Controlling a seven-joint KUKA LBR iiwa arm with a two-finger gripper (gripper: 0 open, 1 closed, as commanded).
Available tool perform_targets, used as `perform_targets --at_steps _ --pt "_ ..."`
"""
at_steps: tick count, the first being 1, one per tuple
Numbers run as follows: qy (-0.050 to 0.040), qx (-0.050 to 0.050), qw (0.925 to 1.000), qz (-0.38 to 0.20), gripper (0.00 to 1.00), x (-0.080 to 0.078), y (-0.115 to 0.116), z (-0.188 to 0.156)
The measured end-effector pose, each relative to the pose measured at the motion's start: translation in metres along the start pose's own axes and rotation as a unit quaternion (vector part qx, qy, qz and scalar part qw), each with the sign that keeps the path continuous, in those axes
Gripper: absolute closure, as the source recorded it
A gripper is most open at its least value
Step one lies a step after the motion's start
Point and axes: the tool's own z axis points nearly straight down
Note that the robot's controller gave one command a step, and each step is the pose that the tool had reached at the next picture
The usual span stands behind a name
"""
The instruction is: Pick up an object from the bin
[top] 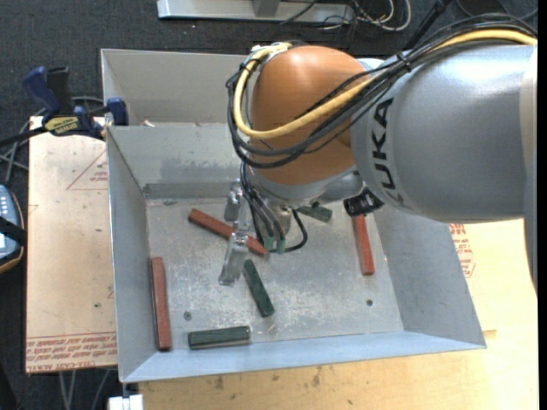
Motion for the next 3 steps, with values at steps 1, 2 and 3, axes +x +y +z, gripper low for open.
perform_targets --at_steps 1,2,3 --pt "0.0000 0.000 1.0000 0.000 0.00 0.000 0.000 0.000" --pt "-0.0038 -0.003 0.9998 0.020 0.00 -0.036 0.009 0.047" --pt "-0.0006 0.000 0.9999 0.012 0.00 -0.072 0.023 0.085"
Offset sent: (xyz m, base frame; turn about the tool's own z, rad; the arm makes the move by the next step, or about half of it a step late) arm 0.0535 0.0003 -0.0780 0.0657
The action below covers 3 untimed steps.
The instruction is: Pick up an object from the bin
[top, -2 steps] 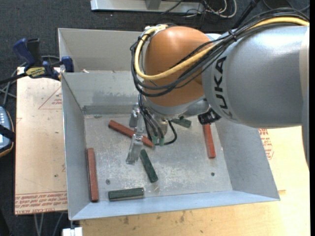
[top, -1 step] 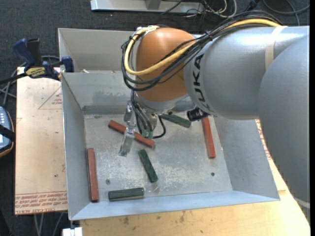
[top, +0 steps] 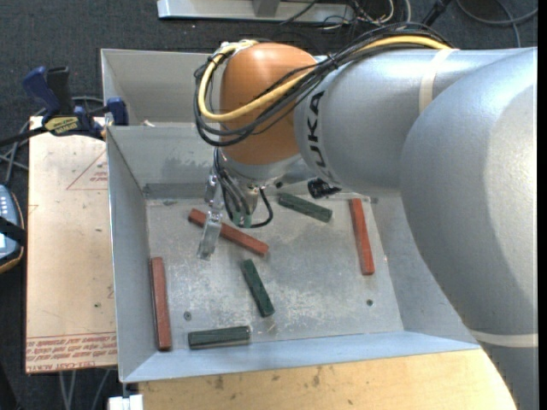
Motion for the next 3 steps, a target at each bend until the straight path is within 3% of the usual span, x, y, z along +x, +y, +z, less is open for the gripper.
perform_targets --at_steps 1,2,3 --pt "0.0011 0.000 0.9982 0.060 0.00 -0.007 -0.046 0.023" --pt "-0.0021 0.000 0.9984 0.057 0.00 -0.042 -0.045 0.062" --pt "0.0010 0.000 0.9971 0.076 1.00 -0.021 -0.045 0.107"
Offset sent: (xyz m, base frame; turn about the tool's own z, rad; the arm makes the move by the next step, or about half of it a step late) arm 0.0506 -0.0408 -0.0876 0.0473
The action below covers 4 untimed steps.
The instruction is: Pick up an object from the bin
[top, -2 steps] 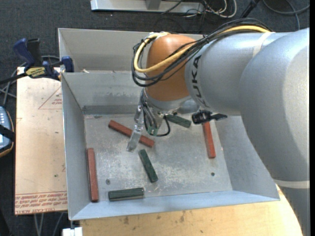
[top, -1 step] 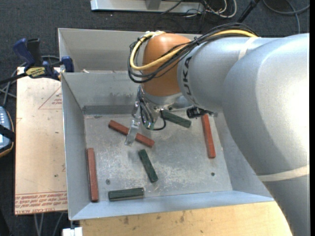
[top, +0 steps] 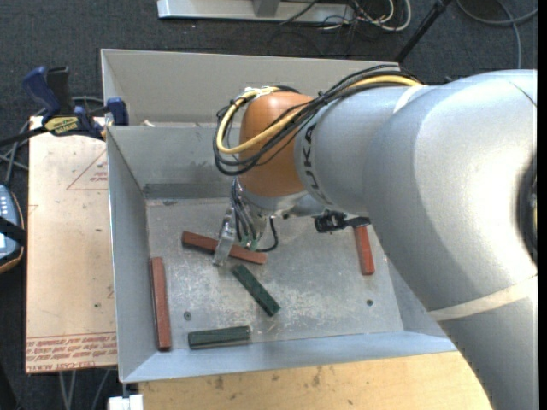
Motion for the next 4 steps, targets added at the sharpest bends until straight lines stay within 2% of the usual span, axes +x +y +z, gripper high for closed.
perform_targets --at_steps 1,2,3,4 --pt "0.0000 0.000 1.0000 0.000 1.00 0.000 0.000 0.000" --pt "0.0015 0.002 1.0000 0.006 1.00 0.002 0.004 -0.042" --pt "0.0012 0.002 1.0000 0.009 1.00 0.000 0.001 -0.101" --pt "-0.0075 -0.005 0.9997 0.023 1.00 -0.010 0.002 -0.098"
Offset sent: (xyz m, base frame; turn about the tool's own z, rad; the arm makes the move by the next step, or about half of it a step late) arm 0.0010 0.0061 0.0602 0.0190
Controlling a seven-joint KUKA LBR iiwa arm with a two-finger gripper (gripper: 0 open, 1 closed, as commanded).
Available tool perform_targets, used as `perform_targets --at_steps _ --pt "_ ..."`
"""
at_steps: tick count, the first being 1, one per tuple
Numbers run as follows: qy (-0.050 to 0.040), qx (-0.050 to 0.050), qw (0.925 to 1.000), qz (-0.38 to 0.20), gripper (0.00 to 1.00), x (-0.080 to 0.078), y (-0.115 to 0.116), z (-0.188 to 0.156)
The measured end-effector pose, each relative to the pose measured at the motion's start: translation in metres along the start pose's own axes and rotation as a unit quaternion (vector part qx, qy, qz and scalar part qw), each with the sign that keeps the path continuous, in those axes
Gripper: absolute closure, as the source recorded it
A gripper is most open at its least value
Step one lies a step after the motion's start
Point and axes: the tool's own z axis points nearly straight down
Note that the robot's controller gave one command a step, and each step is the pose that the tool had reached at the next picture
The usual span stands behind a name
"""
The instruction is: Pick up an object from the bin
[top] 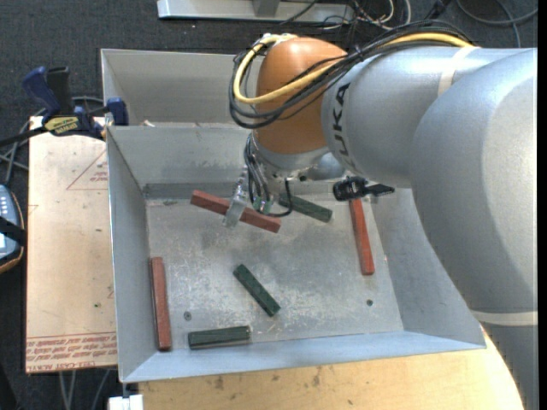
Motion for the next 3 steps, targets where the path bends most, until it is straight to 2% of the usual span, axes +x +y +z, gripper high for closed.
perform_targets --at_steps 1,2,3 --pt "0.0143 0.011 0.9998 0.007 1.00 0.013 -0.002 0.015" --pt "0.0114 0.008 0.9999 0.006 1.00 0.013 0.000 -0.003" --pt "0.0029 0.002 0.9980 -0.063 1.00 0.031 0.003 -0.009"
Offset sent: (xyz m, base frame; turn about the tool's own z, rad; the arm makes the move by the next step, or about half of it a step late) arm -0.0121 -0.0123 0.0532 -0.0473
